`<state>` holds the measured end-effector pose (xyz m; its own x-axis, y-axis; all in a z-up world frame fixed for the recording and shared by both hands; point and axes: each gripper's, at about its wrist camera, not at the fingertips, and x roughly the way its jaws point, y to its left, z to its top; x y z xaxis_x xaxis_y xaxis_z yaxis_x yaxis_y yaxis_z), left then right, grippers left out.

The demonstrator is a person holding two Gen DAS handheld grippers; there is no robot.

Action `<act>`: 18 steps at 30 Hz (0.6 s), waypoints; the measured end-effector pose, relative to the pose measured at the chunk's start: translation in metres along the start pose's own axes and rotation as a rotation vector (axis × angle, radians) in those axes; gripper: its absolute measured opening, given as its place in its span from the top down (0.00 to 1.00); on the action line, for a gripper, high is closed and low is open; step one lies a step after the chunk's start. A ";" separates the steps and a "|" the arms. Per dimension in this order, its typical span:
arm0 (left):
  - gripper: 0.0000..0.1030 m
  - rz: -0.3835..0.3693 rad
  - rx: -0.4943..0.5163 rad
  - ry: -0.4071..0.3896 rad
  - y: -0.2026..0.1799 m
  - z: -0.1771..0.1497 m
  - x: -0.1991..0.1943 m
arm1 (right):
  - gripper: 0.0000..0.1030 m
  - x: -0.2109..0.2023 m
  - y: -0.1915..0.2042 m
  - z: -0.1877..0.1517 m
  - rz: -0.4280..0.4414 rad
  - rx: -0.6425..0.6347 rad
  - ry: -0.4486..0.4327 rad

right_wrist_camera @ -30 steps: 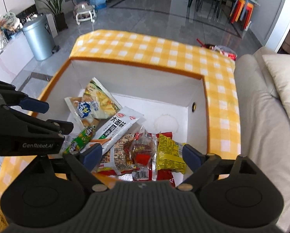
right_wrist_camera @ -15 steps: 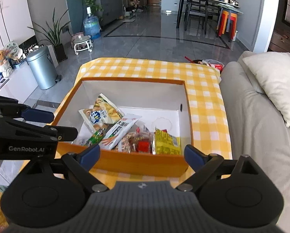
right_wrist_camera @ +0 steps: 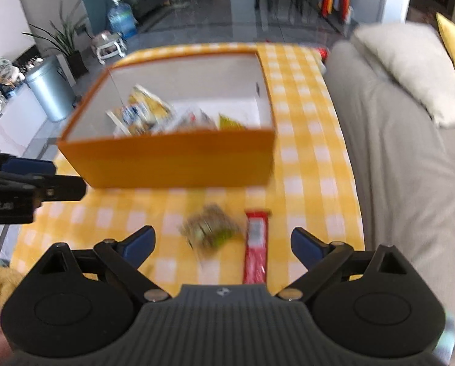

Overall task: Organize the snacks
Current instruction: 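Withdraw both tools toward the clear nut bag and red candy bar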

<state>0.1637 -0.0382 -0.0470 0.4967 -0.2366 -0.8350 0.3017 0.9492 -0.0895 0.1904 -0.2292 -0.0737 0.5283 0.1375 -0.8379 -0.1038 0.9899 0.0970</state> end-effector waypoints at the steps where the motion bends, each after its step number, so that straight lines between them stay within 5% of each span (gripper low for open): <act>1: 0.40 -0.009 -0.005 0.007 -0.002 -0.004 0.003 | 0.10 0.003 -0.004 -0.006 -0.005 0.011 0.013; 8: 0.59 -0.058 -0.015 0.056 -0.014 -0.022 0.022 | 0.11 0.014 -0.028 -0.031 -0.040 0.054 0.052; 18: 0.61 -0.107 0.002 0.073 -0.034 -0.024 0.044 | 0.20 0.023 -0.045 -0.047 -0.047 0.053 0.046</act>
<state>0.1563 -0.0758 -0.0938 0.4007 -0.3205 -0.8583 0.3510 0.9191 -0.1793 0.1678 -0.2724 -0.1228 0.4918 0.0906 -0.8660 -0.0347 0.9958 0.0845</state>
